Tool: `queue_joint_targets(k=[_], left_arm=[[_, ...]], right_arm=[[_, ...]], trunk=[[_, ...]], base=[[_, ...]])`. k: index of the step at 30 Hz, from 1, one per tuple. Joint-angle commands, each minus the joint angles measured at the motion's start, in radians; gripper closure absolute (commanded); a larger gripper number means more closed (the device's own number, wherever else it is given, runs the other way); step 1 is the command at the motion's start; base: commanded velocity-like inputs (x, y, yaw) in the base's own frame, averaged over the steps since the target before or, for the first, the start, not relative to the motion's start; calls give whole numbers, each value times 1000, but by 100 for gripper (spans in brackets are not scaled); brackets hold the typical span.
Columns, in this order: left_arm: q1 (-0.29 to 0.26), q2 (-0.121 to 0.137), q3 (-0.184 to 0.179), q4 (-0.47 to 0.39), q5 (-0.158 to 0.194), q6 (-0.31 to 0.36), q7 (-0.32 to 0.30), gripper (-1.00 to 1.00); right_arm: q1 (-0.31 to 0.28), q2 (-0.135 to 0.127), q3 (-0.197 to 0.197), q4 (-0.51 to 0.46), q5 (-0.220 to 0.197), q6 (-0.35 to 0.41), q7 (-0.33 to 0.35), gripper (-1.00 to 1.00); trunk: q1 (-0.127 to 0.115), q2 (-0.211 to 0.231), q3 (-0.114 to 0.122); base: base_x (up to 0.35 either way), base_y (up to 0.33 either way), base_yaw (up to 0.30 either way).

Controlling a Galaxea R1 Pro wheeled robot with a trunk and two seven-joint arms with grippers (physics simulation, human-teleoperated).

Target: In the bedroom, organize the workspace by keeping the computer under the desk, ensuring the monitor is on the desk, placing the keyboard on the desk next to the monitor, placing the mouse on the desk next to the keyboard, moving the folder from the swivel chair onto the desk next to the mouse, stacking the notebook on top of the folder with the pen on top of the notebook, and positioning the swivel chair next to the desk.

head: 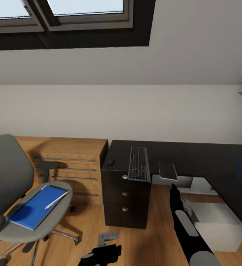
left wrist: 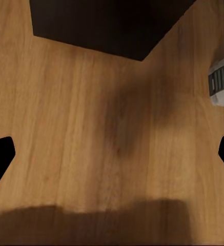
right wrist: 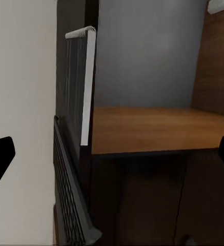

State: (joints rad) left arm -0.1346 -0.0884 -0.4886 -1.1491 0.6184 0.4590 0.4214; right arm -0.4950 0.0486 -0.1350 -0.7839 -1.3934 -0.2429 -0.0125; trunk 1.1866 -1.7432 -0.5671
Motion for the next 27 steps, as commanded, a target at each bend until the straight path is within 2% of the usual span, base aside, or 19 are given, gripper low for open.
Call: queue_joint_targets(k=[1,10,14,17,18,21,22,23,24,26,27], left_arm=[[-1,1,-1,-1,9,1,10,-100],[-1,3,0,0,6,-3,13,-100],[0,5,0,-3,-1,-28,15,-100],[0,6,1,-5,-21,-71,16,-100],[-1,6,1,-6,-43,-105,15,-100],[-1,6,1,-8,-80,-150,14,-100],[0,7,2,-9,-103,-170,14,-100],[0,8,6,-10,-130,-192,17,-100],[0,8,7,-9,-136,-197,25,-100],[-1,8,8,-9,-140,-200,37,-100],[-1,8,9,-8,-143,-202,54,-100]], right_arm=[[0,1,-1,-1,-9,-2,-1,-100],[0,0,0,1,-8,-2,1,-100],[0,0,5,5,-3,-4,0,-100],[0,0,17,14,6,-5,-2,-100],[0,0,32,28,17,-5,-3,-100],[0,0,65,61,43,-6,-5,-100],[0,0,89,85,69,-7,-6,-100],[-1,0,127,135,136,-8,-7,-100],[-1,0,138,171,175,-10,-7,-100],[-1,0,146,217,218,-13,-6,-100],[-1,0,152,270,269,-21,-6,-100]], trunk=[[-1,-1,-1],[-1,-1,-1],[-1,-1,-1],[-1,-1,-1],[-1,-1,-1],[-8,13,5],[-12,20,8],[-16,27,11],[-20,34,15],[-28,48,21],[-31,55,24]], base=[[-333,0,0],[-333,0,0],[-232,0,0],[-107,0,0],[-54,0,0],[-35,0,0],[-18,0,0],[-7,0,0],[-5,0,0],[-3,0,0],[-2,0,0]])
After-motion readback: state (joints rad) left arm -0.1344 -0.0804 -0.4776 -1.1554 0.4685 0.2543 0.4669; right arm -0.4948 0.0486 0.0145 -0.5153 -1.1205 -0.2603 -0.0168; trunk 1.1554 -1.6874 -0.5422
